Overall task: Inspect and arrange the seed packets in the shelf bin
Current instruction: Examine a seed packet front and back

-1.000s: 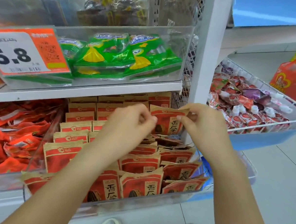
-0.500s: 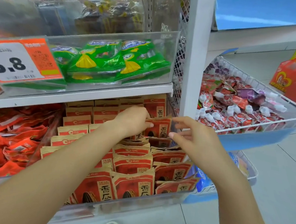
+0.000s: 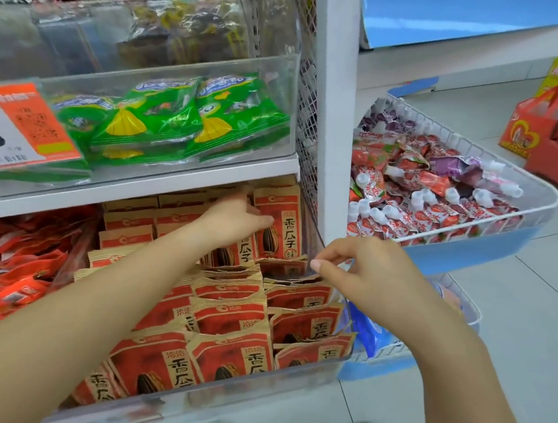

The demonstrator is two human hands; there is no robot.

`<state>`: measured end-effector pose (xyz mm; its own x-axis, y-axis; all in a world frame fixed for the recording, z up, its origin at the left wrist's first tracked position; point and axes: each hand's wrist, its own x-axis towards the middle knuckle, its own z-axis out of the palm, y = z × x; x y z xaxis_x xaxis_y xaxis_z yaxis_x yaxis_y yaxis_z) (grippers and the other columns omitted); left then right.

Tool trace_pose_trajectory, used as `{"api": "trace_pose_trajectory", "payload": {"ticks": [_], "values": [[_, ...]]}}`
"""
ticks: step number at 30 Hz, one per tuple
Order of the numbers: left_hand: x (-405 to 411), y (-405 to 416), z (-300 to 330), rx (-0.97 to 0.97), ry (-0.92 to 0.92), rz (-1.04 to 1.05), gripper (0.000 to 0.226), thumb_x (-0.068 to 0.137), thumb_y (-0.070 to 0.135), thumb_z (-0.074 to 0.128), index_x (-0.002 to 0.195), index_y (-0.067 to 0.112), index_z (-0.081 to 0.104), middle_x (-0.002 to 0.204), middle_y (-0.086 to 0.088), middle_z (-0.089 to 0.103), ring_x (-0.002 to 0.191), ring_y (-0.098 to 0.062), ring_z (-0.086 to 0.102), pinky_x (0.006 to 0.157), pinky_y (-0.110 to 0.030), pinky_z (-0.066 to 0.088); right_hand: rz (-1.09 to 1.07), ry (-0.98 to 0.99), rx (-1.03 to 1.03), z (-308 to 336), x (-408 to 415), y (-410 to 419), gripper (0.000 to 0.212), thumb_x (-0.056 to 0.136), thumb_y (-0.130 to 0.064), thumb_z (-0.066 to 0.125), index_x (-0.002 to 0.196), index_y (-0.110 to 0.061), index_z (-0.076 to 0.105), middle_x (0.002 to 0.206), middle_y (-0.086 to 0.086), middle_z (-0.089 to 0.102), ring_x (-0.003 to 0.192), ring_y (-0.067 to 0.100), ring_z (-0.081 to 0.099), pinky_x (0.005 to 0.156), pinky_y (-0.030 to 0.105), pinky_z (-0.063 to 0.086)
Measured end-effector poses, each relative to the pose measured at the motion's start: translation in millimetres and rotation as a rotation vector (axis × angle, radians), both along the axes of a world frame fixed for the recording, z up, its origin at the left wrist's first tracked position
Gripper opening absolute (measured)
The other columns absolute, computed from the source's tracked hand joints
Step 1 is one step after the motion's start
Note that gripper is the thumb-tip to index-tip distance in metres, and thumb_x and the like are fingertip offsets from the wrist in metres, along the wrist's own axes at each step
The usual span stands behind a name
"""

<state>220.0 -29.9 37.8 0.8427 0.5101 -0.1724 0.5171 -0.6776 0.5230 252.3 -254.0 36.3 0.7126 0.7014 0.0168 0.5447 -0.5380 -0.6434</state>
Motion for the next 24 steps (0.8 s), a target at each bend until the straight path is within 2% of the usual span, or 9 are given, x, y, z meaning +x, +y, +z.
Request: {"api": "trace_pose_trajectory", "payload": {"ticks": [3,5,7,9,11,13,17,21,24], "values": [[-20.0,-9.6,10.3,0.004,-0.085,-0.114,0.077,0.088,0.044,0.067,0.150,0.016,0.031,0.114,0.007,0.068,0.107,-0.012,0.061,0.087,-0.026,0.044,0.000,-0.011,-0.016,0.1,-1.8,0.2,0.014,0.093,-0.042,0.059,0.093,-0.036,0.071,0.089,-0.017,0.068,0.072,-0.005,0.057,0.071,0.024,0.048],[-30.0,-18.2,19.8,-0.091,-0.057,-0.181,0.081,0.086,0.045,0.069,0.152,0.022,0.028,0.127,0.005,0.063,0.117,-0.010,0.057,0.092,-0.022,0.040,-0.005,-0.008,-0.028,0.1,-2.9,0.6,0.016,0.093,-0.043,0.059,0.093,-0.034,0.072,0.091,-0.015,0.069,0.074,-0.002,0.059,0.073,0.027,0.051],[-34.7,-26.8,27.3,-0.063,0.110,-0.322,0.065,0.088,0.042,0.068,0.145,0.026,0.043,0.136,0.007,0.056,0.122,-0.007,0.052,0.093,-0.018,0.039,-0.012,-0.013,-0.047,-0.6,-3.3,2.7,0.018,0.093,-0.044,0.058,0.093,-0.033,0.073,0.089,-0.013,0.070,0.074,0.001,0.060,0.072,0.028,0.051],[-31.9,-34.1,28.4,0.015,0.297,-0.430,0.041,0.090,0.036,0.063,0.130,0.028,0.060,0.124,0.013,0.060,0.108,-0.003,0.055,0.084,-0.013,0.039,-0.014,-0.015,-0.068,-1.1,-3.8,5.5,0.020,0.094,-0.044,0.058,0.092,-0.032,0.073,0.082,-0.013,0.068,0.072,0.001,0.058,0.066,0.026,0.049],[-25.0,-38.8,23.9,0.036,0.367,-0.436,0.031,0.091,0.032,0.059,0.121,0.028,0.067,0.117,0.012,0.063,0.097,-0.004,0.057,0.084,-0.019,0.044,-0.013,-0.017,-0.083,-0.9,-4.6,8.4,0.021,0.094,-0.045,0.057,0.091,-0.031,0.073,0.082,-0.010,0.070,0.071,0.003,0.059,0.067,0.028,0.050],[-16.9,-39.1,18.2,0.059,0.339,-0.391,0.030,0.093,0.027,0.057,0.121,0.026,0.069,0.120,0.008,0.066,0.099,-0.011,0.060,0.090,-0.027,0.047,-0.018,-0.015,-0.090,-1.3,-5.2,9.4,0.023,0.094,-0.045,0.056,0.089,-0.030,0.073,0.082,-0.004,0.072,0.072,0.008,0.062,0.072,0.032,0.054],[-12.4,-34.0,19.5,0.098,0.189,-0.246,0.027,0.096,0.027,0.059,0.120,0.021,0.069,0.121,0.001,0.068,0.101,-0.016,0.063,0.089,-0.027,0.047,-0.028,-0.006,-0.086,0.6,-5.8,9.1,0.027,0.095,-0.046,0.053,0.094,-0.029,0.073,0.089,-0.005,0.073,0.081,0.010,0.064,0.078,0.036,0.055],[-29.0,-44.5,41.2,0.168,0.048,-0.292,0.018,0.098,0.031,0.056,0.099,0.031,0.074,0.079,0.007,0.069,0.070,-0.012,0.061,0.065,-0.027,0.046,-0.087,-0.064,0.046,6.3,-2.5,7.3,0.020,0.094,-0.044,0.057,0.096,-0.030,0.071,0.090,-0.014,0.070,0.082,0.006,0.059,0.076,0.030,0.050],[-45.5,-54.8,69.1,0.218,-0.080,-0.344,0.020,0.097,0.032,0.056,0.082,0.034,0.069,0.072,0.008,0.068,0.068,-0.012,0.062,0.065,-0.027,0.046,-0.139,-0.077,0.236,9.6,-0.6,5.4,0.021,0.086,-0.047,0.066,0.099,-0.031,0.061,0.095,-0.018,0.065,0.081,0.004,0.058,0.075,0.030,0.046]]}}
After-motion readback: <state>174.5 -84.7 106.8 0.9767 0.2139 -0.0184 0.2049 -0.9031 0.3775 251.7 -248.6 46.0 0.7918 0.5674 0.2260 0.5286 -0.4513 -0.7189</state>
